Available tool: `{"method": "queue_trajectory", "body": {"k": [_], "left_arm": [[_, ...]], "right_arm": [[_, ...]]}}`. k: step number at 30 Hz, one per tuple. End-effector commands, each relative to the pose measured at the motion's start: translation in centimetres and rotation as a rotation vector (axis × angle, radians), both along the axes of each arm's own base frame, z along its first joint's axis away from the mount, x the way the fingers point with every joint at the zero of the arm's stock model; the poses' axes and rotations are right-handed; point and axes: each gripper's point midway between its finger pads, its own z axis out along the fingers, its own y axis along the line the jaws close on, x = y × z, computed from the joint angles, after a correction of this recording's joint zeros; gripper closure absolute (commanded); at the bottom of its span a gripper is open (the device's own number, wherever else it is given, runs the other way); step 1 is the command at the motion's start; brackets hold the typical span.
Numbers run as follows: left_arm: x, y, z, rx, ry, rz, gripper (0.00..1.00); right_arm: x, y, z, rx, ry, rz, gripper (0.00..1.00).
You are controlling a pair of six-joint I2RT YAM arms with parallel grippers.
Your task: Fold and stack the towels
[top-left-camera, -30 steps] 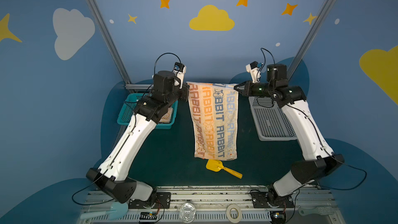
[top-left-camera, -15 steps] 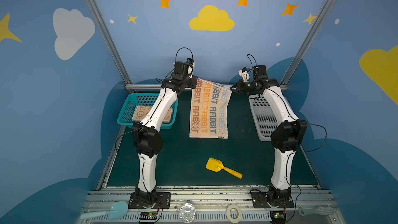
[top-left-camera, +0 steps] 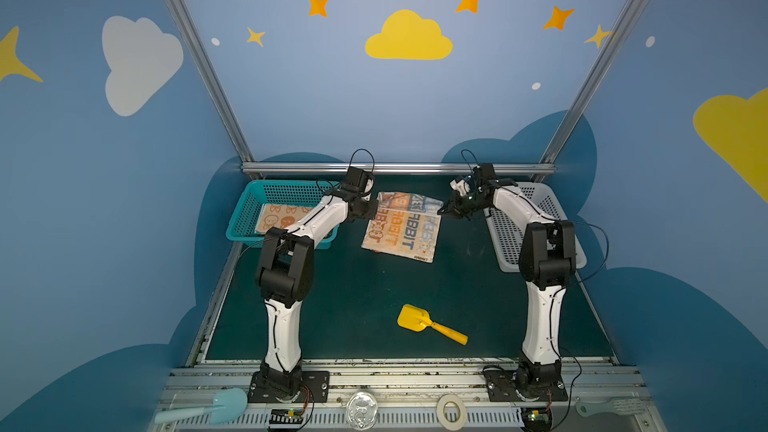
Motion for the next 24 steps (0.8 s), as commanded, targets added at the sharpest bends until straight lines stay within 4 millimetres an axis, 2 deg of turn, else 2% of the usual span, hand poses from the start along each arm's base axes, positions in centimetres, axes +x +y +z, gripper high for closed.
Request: {"method": "queue_trajectory", "body": {"k": [1,3,6,8,13,15,19,24], "left_arm": [[1.4,3.2,3.7,0.027,-0.113,0.107,0.96],[1.0,3.3,3.0,0.044,-0.09,0.095,0.96],[0.7,3.4,2.3,0.078,-0.082,0.088,0.96],[0.8,3.6,2.7,0.11,-0.096,0.079,0.96],[1.4,3.9,5.3,0.238,-0.196,0.067,0.96],[1.2,3.9,5.4,0.289,-0.213,0.071,0.96],[-0.1,4.0,3.8,0.366,-0.187,0.084,0.96],[-2.4,3.8,1.0,0.369,-0.129,0.116,0.96]], "right_arm": [[-0.9,-1.5,-0.1,-0.058,0.022,-0.032,1.0],[-2.2,-1.4,-1.5,-0.098,0.081,-0.023,1.0],[-3.6,-1.0,-2.6,-0.121,0.129,0.001,1.0],[-4.0,-0.9,-2.7,-0.127,0.137,0.004,1.0],[-4.4,-0.9,-1.3,-0.141,0.12,0.002,1.0],[-4.9,-0.7,-1.2,-0.157,0.118,0.009,1.0],[-6.3,-0.3,-2.0,-0.182,0.133,0.023,1.0],[-8.5,0.4,-4.3,-0.221,0.178,0.05,1.0]]}}
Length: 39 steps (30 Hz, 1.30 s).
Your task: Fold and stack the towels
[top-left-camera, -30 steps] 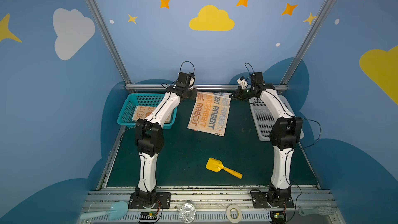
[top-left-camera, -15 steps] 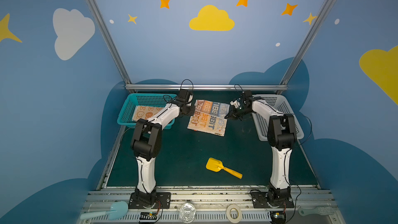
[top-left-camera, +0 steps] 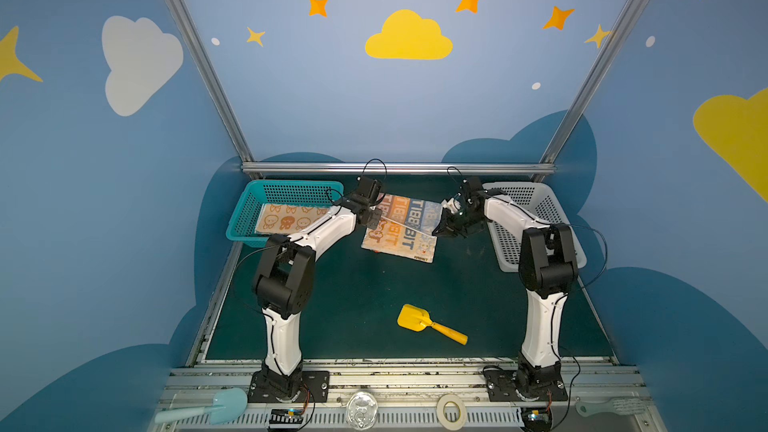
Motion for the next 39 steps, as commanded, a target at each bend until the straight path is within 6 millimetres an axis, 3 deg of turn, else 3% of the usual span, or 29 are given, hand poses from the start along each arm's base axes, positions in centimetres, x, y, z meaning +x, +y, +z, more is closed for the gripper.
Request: {"method": "queue_trajectory", "body": {"k": [1,7,12,18,23,34,39], "left_arm": [[-0.3,3.0,0.1,0.063,-0.027,0.122,0.96],[-1.9,2.5,-2.7,0.083,0.017,0.118,0.96],[-2.7,2.5,-3.8,0.093,0.036,0.119,0.96],[-2.6,2.5,-2.7,0.089,0.027,0.128,0.96],[-3.2,2.4,-1.9,0.059,0.015,0.143,0.96],[-5.5,2.1,-5.4,0.083,0.085,0.127,0.96],[-6.4,2.2,-7.0,0.086,0.134,0.129,0.96]], "right_arm": [[-2.4,-1.4,-2.4,-0.106,0.071,-0.006,1.0],[-4.3,-1.0,-5.1,-0.103,0.138,-0.004,1.0],[-4.9,-0.9,-5.7,-0.113,0.144,-0.003,1.0],[-4.6,-0.8,-2.5,-0.11,0.086,-0.009,1.0],[-5.6,-0.7,-0.3,-0.145,0.039,0.008,1.0],[-9.3,0.6,-6.2,-0.188,0.142,0.043,0.96],[-9.5,0.6,-7.5,-0.211,0.161,0.045,0.95]]}}
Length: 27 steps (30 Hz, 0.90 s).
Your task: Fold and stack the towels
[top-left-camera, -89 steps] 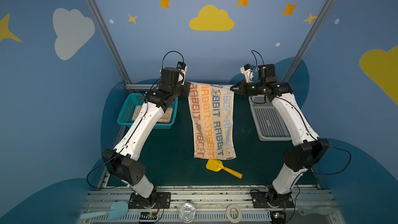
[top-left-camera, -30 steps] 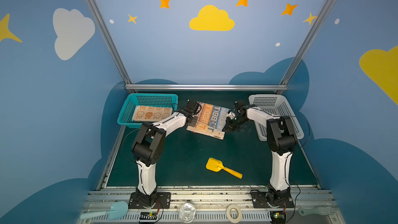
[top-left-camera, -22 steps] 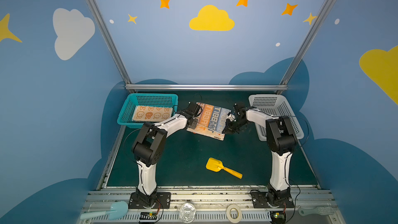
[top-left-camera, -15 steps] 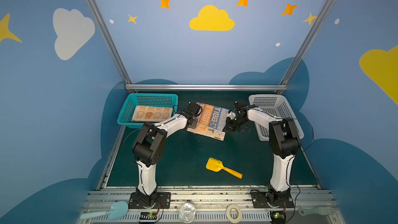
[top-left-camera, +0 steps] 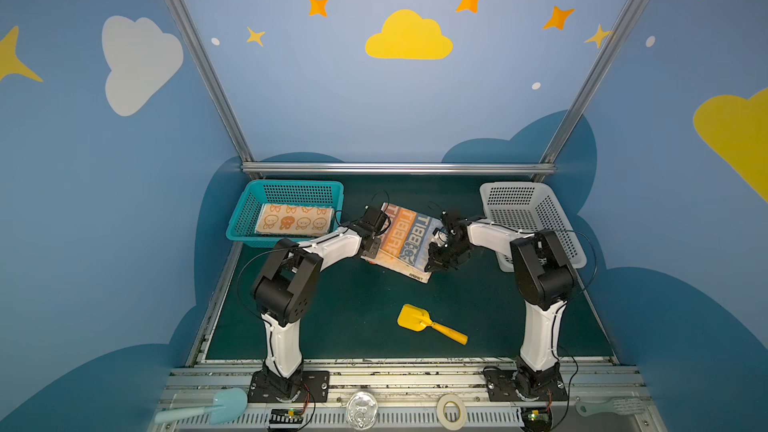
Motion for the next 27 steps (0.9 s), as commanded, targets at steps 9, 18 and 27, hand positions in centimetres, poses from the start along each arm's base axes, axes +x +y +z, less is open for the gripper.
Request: {"method": "queue_trajectory", "body": {"k": [9,18,27], "left_arm": [[-1.2,0.1,-1.8,-0.007,0.051,0.048,0.96],[0.0,-1.0,2.3,-0.015,-0.024,0.03,0.96],[-1.2,-1.5,4.1,-0.069,-0.057,0.021,0.96]], "right_arm": [[2.5,-3.2,-2.2,-0.102,0.038,-0.041,0.95],[5.0,-4.1,4.2,-0.077,-0.066,-0.048,0.94],[3.0,-4.0,6.4,-0.088,-0.101,-0.026,0.93]]}}
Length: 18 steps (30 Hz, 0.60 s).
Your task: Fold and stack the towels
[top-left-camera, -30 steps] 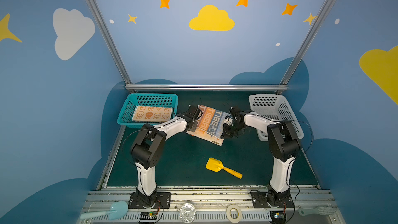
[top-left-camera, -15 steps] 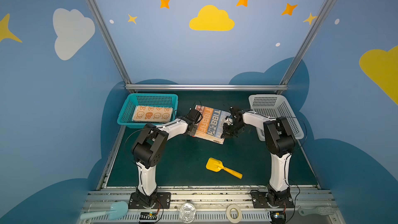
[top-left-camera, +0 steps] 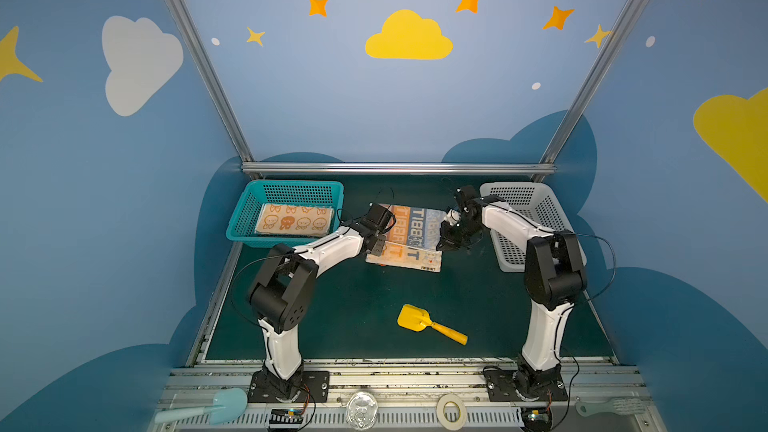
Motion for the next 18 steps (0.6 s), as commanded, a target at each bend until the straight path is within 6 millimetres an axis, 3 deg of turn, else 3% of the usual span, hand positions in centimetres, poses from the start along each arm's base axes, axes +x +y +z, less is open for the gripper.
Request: {"method": "queue_trajectory", "body": {"k": [1,11,18], "left_arm": [[-1.2,0.7,0.0,0.0,0.012,0.017,0.96],[-4.0,-0.3,-4.3,0.019,0.104,-0.009,0.96],[-4.3,-0.8,-6.3,0.024,0.145,-0.01,0.96]], "right_arm": [[-2.1,-0.8,-1.0,-0.06,0.042,0.015,0.93],[-5.2,-0.6,-7.4,-0.1,0.156,0.015,0.92],[-3.3,-0.9,-8.9,-0.114,0.174,0.004,0.92]]}}
